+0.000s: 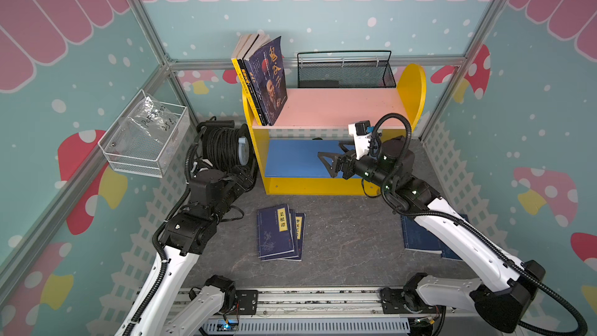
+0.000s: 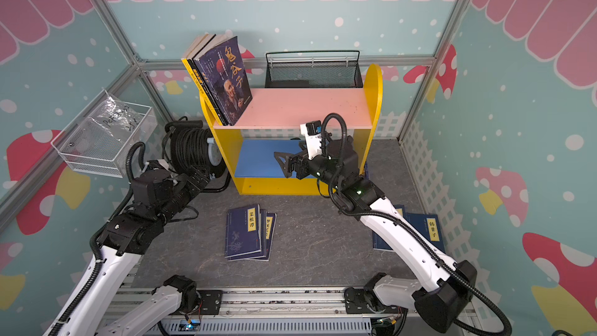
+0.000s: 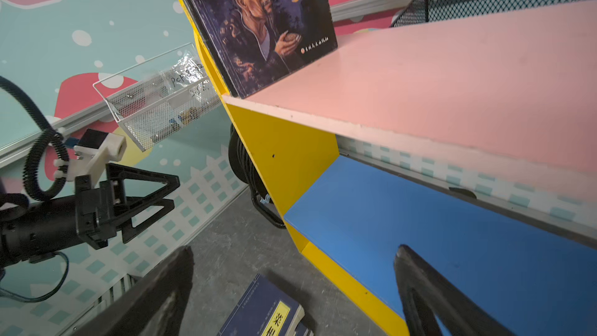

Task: Stacking books/files
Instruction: Move the books to the center of the table.

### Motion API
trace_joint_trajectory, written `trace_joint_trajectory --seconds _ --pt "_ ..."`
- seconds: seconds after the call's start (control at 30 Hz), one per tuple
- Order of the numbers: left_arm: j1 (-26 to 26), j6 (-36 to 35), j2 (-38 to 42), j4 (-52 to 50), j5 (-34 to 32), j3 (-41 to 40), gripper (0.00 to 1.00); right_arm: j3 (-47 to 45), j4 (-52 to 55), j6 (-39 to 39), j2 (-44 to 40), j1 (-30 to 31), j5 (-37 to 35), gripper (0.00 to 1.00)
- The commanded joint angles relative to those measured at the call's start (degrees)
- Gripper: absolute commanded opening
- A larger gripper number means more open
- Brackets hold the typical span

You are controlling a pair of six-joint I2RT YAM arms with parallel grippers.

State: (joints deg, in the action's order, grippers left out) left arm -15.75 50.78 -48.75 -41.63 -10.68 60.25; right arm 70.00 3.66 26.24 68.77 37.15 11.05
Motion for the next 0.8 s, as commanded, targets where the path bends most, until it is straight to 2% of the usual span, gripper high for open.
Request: trace_joint_trajectory --seconds 0.0,0.27,0.5,0.6,0.77 --pt "0.45 2.98 -0.87 -6.05 2.94 -4.17 1.00 -5.04 2.87 4.78 -2.20 1.97 -2.41 0.98" --pt "0.59 4.99 -2.61 0.54 15.76 -18.42 0.99 -14.63 4.03 10.67 -0.83 7.74 -8.45 0.97" --pt "1.51 4.79 -3.95 9.61 23.51 -29.90 0.99 -20.07 -1.59 14.07 6.45 12.87 -7.33 0.97" --pt "2.29 3.37 -7.06 12.99 25.91 -32.50 0.99 -20.65 -2.61 18.53 10.64 14.92 -7.34 0.97" --pt "2.30 -2.61 -12.91 14.88 27.69 -31.78 0.99 -23.19 -5.86 24.46 15.11 15.52 -7.53 0.98"
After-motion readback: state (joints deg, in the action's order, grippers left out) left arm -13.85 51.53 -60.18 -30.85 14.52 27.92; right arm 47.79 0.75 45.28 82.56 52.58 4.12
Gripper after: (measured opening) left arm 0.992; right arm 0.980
